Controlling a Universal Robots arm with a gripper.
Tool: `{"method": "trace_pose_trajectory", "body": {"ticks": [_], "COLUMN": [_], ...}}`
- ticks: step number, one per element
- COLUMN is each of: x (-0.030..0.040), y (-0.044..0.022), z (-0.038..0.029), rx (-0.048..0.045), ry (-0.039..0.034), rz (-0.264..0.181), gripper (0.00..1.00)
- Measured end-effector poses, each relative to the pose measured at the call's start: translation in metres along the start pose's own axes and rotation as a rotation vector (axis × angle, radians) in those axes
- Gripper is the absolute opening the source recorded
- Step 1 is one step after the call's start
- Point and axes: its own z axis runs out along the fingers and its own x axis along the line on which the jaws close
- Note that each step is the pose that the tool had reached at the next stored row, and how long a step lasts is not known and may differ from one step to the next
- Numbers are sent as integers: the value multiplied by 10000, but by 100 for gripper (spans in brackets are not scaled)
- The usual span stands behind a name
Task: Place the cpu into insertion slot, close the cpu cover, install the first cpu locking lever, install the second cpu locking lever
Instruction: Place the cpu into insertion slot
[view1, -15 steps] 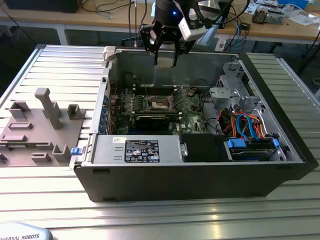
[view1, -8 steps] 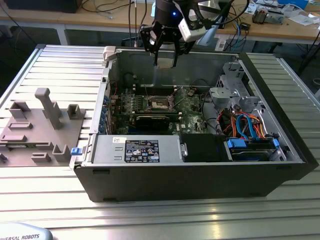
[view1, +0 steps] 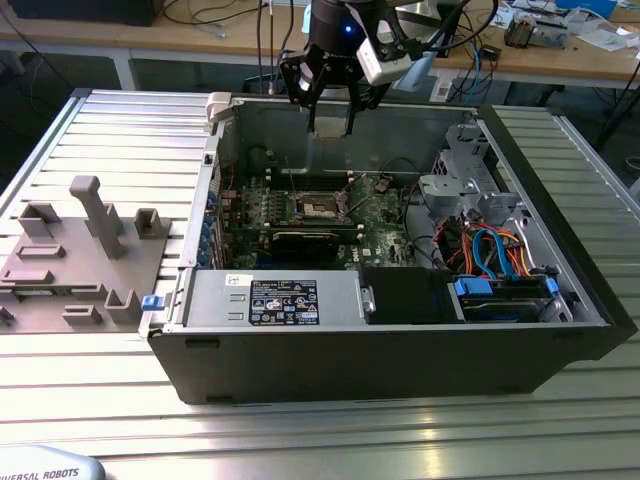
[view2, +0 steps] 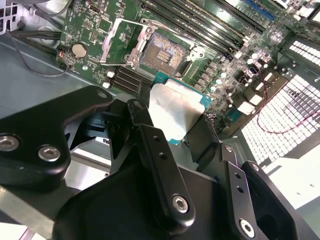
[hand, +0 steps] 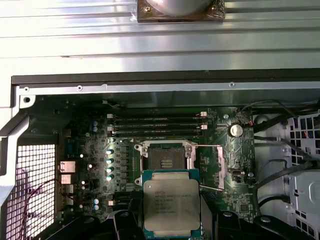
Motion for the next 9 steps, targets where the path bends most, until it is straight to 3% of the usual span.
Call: {"method": "trace_pose_trajectory", "body": {"ticks": [9], "x": [-1], "y": [-1], "z": [19], "rx": [0], "ry": [-1], "rz": [-1], "gripper": [54]}}
